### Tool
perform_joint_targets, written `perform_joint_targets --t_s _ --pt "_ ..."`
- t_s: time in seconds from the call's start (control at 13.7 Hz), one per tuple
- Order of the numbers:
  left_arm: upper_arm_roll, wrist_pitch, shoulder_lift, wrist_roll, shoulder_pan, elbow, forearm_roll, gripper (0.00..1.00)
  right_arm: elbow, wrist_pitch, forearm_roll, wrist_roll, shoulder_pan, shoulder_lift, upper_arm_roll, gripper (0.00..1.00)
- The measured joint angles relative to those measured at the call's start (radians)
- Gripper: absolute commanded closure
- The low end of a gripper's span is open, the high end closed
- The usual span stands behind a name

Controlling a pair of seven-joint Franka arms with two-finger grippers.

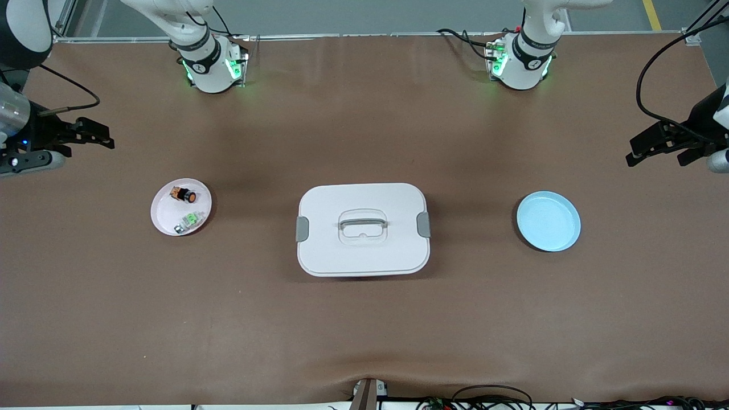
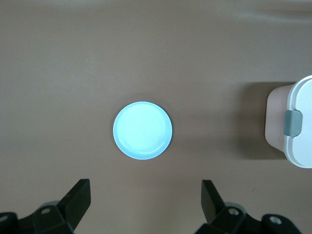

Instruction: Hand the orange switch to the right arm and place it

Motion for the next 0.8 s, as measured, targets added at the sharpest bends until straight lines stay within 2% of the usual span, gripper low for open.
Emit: perform_joint_targets --t_s 0.15,0.36,0.51,0.8 --pt "0.000 0.000 0.000 0.000 0.000 0.000 0.000 0.00 0.010 -0.031 0.000 0.032 -0.021 0.000 -0.005 0.00" --pt "0.000 0.000 0.000 0.000 0.000 0.000 0.000 0.00 0.132 -0.188 0.000 0.045 -0.052 0.019 -0.009 0.00" --pt "0.000 0.000 0.000 0.000 0.000 0.000 0.000 0.00 0.210 -0.217 0.000 0.061 -0.061 0.045 -0.011 0.00" --pt "0.000 0.000 0.000 0.000 0.000 0.000 0.000 0.00 0.280 -0.248 0.001 0.067 -0.081 0.071 -0.011 0.00"
